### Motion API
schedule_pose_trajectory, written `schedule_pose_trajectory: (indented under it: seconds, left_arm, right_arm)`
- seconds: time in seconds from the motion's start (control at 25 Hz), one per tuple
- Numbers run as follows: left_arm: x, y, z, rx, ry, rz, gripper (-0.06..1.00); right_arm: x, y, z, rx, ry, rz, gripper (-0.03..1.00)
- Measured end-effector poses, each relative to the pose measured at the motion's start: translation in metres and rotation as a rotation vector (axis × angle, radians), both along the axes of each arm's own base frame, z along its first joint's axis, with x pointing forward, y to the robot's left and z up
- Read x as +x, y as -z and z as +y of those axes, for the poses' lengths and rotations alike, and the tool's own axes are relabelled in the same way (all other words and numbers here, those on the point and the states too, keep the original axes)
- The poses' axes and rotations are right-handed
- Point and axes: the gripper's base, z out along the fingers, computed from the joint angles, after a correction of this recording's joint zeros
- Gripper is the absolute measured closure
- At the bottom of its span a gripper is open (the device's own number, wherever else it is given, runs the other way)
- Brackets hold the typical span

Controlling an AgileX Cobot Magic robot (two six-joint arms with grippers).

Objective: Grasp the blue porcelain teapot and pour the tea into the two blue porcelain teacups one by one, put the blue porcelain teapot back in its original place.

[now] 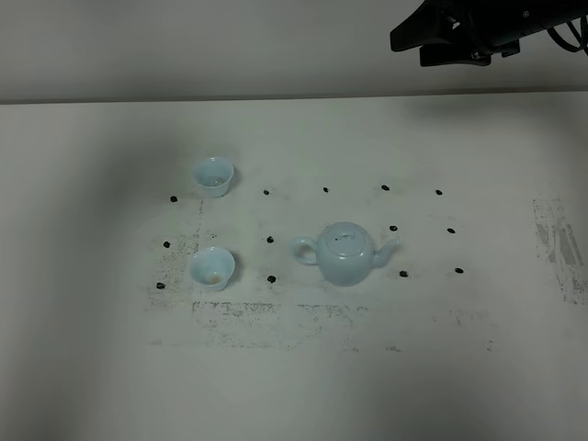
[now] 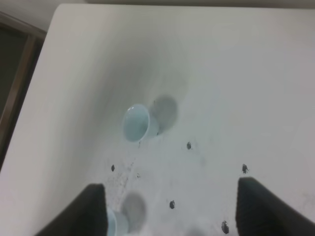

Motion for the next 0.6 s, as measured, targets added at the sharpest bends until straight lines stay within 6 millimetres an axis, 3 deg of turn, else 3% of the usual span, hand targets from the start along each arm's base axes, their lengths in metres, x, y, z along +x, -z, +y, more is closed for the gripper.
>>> schedule_pose_trajectory:
  seconds: [0.32, 0.6]
  left_arm:
    - [-0.087, 0.037, 0.001, 0.227, -0.102, -0.075, 0.19]
    - [-0.147, 0.096, 0.006, 0.336, -0.125, -0.039, 0.19]
  right_arm:
    - [0.0, 0.0, 0.0, -0.008, -0.008, -0.01, 0.39]
    - [0.0, 0.0, 0.0, -0.013, -0.014, -0.016, 0.39]
